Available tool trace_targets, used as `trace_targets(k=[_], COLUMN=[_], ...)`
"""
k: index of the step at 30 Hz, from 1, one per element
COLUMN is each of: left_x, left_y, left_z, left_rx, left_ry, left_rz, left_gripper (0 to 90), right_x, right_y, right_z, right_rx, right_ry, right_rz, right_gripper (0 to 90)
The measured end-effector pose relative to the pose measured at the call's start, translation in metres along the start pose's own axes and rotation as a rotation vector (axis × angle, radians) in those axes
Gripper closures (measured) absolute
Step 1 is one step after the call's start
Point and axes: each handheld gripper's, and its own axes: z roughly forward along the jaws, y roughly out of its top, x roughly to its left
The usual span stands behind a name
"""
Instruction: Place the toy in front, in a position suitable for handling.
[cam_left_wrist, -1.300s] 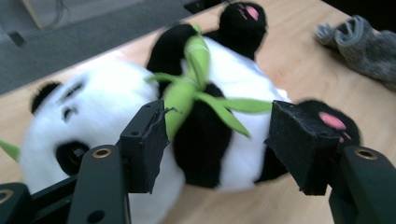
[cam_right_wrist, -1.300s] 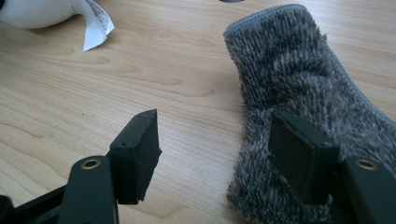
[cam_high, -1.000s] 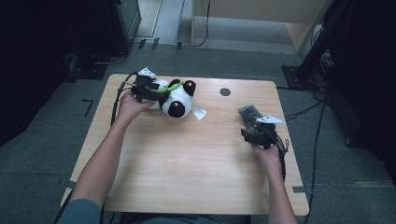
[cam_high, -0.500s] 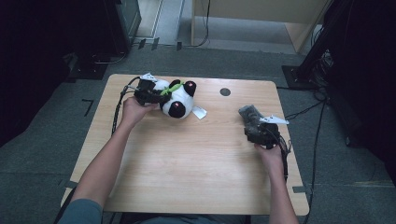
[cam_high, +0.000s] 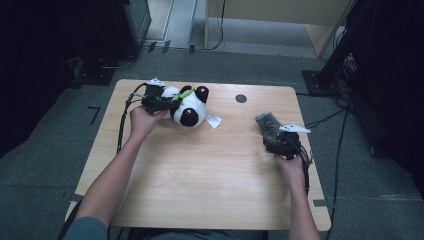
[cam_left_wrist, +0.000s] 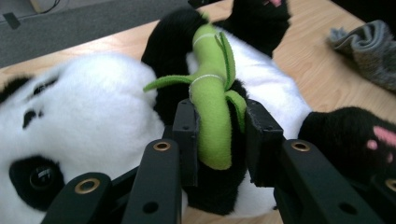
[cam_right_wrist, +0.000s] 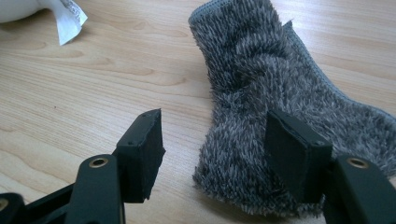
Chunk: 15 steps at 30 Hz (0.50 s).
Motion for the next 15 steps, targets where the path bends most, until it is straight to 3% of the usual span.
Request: trace_targets(k=[3, 7, 15], left_x=[-0.007, -0.016, -0.043], left_y=[0.002, 0.002, -0.006], left_z=[-0.006, -0.014, -0.032], left_rx=[0.006, -0.025, -0.023], left_ry=[-0.004, -0.029, -0.027], left_rz=[0.003, -0.01, -0.011], left_gripper=[70.7, 70.9, 70.8], right_x=[0.0, 0.001, 0.0], right_y=[0.001, 0.002, 0.008], right_z=[-0.001, -0.001, 0.0], right_rx=[-0.004, -0.006, -0.018], right_ry=[0.001, 0.004, 0.005], right_rz=[0.001, -0.003, -0.014], right_gripper=[37.8, 37.8, 37.8])
